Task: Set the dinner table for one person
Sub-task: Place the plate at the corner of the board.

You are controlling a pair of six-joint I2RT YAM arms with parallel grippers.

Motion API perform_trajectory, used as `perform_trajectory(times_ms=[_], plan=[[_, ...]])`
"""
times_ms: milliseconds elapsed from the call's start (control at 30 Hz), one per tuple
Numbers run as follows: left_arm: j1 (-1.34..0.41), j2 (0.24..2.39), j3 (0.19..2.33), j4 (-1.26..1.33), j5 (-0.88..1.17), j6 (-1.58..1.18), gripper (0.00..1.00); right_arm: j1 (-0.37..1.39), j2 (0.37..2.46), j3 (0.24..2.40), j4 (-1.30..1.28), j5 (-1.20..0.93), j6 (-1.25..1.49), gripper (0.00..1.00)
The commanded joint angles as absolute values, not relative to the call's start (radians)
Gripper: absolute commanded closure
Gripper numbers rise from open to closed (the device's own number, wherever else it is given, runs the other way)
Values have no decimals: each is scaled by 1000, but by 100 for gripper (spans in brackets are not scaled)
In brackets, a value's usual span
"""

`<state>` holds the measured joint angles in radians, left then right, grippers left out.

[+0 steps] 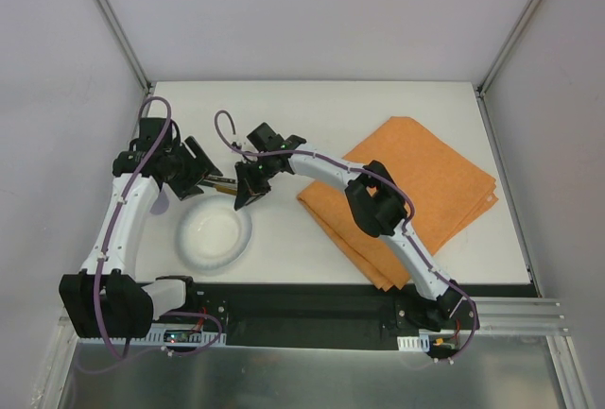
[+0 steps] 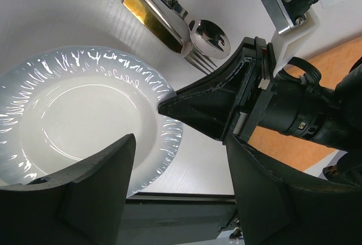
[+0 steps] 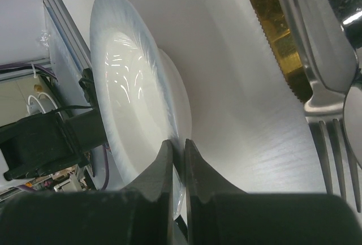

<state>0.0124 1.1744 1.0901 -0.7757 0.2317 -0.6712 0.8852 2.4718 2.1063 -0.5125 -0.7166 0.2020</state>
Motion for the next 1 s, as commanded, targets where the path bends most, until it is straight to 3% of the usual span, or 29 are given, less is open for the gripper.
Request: perform_trajectory(times_ms=[0, 267, 700, 967], plan=[[8, 1180, 1071, -752, 265, -699, 34, 891, 2516, 2126, -532, -594, 173, 95], [8, 1173, 1055, -735, 285, -715, 35, 890, 2516, 2094, -518, -591, 164, 89], [8, 1198, 1060, -712, 316, -712, 34, 884, 2514, 2077, -509, -572, 161, 60], [8, 1227, 1150, -709, 322, -658, 34, 809, 2343, 1964, -512, -535, 173, 43]])
